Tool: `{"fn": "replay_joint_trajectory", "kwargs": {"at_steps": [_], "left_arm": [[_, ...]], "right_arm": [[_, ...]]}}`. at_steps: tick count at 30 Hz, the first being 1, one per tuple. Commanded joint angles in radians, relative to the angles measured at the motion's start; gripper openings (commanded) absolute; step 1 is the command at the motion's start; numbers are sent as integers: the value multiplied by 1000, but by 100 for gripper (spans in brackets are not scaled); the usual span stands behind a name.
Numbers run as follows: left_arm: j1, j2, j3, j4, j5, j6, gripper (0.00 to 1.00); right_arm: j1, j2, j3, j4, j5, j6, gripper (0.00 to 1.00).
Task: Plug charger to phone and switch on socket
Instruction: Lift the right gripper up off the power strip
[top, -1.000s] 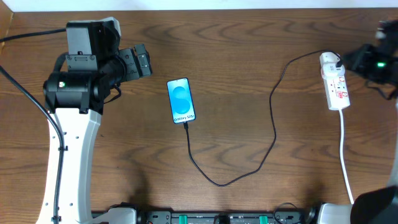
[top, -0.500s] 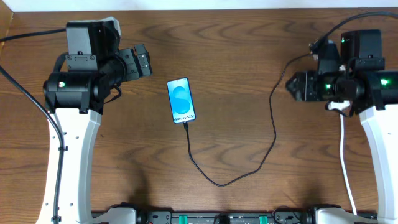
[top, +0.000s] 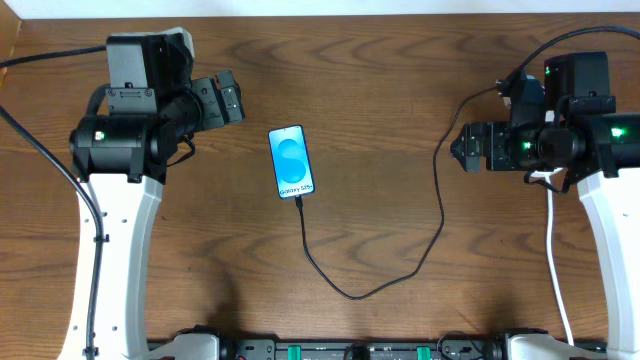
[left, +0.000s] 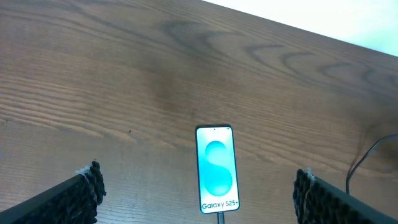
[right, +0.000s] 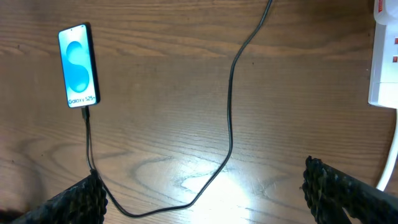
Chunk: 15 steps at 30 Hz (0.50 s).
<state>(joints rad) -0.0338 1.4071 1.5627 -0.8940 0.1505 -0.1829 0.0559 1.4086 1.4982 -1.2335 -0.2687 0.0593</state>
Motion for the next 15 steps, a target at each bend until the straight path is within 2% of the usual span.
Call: {"fn": "replay_joint_trajectory", "kwargs": {"at_steps": [1, 7, 15], "left_arm": [[4, -2, 6, -3, -10, 3, 98], [4, -2, 6, -3, -10, 3, 98], [4, -2, 6, -3, -10, 3, 98]], "right_arm": [[8, -11, 6, 6, 9, -16, 99], [8, -11, 6, 45, 9, -61, 99], [7, -66, -56, 274, 104, -137, 99]]}}
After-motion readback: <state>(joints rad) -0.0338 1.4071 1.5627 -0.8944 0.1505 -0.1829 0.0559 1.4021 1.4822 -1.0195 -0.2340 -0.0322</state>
